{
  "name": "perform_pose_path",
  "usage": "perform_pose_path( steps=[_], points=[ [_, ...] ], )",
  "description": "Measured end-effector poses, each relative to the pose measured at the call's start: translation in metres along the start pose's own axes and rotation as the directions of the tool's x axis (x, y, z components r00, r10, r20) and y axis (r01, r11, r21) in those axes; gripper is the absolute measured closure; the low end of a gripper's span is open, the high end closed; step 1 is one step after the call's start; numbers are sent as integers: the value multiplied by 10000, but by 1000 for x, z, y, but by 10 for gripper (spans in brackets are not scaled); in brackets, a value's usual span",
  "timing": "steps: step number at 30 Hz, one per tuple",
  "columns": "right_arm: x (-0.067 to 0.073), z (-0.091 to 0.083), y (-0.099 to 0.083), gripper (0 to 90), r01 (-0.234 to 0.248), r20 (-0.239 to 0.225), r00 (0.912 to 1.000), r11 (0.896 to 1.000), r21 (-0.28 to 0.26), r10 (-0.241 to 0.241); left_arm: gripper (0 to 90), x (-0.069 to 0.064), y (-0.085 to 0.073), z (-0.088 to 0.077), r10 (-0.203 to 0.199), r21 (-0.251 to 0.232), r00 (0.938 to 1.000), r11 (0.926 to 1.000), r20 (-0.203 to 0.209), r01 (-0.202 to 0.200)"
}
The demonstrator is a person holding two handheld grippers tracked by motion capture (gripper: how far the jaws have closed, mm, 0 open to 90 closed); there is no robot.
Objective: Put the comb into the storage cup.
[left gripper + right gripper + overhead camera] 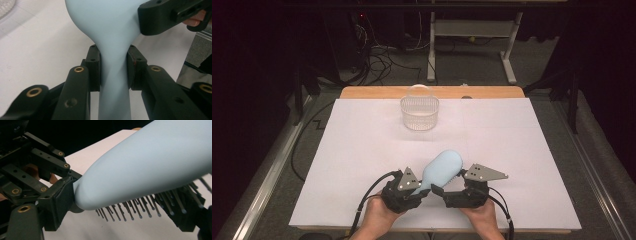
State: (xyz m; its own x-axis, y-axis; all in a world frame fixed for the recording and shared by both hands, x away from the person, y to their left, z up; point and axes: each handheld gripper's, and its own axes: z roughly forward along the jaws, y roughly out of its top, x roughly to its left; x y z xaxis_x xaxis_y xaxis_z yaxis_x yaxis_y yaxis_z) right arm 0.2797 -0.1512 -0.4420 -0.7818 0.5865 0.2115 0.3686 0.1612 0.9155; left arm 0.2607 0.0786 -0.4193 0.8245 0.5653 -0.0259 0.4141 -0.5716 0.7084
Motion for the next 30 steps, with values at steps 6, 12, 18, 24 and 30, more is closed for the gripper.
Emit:
perform_pose_path(
  steps=[6, 12, 18, 24, 30],
  points=[
    [0, 2, 1, 175, -144, -88, 9999, 9996, 224, 146, 675, -2, 1, 0, 76, -17, 10000, 10000, 55, -75],
    [-4, 0, 3, 206, -678, -422, 9967, 9973, 285, 689, 675, -5, 2, 0, 252, -42, 9997, 9997, -59, -252],
    [-7, -2, 6, 257, -1055, -719, 9915, 9937, 374, 1080, 676, -7, 2, 0, 365, -63, 9993, 9993, -118, -366],
    [-9, -4, 8, 319, -1300, -949, 9866, 9910, 317, 1325, 676, -7, 3, -1, 450, -64, 9987, 9990, -219, -452],
    [-11, -8, 11, 395, -1472, -1363, 9794, 9888, 238, 1491, 676, -9, 4, -3, 570, -106, 9978, 9983, -332, -574]
  ],
)
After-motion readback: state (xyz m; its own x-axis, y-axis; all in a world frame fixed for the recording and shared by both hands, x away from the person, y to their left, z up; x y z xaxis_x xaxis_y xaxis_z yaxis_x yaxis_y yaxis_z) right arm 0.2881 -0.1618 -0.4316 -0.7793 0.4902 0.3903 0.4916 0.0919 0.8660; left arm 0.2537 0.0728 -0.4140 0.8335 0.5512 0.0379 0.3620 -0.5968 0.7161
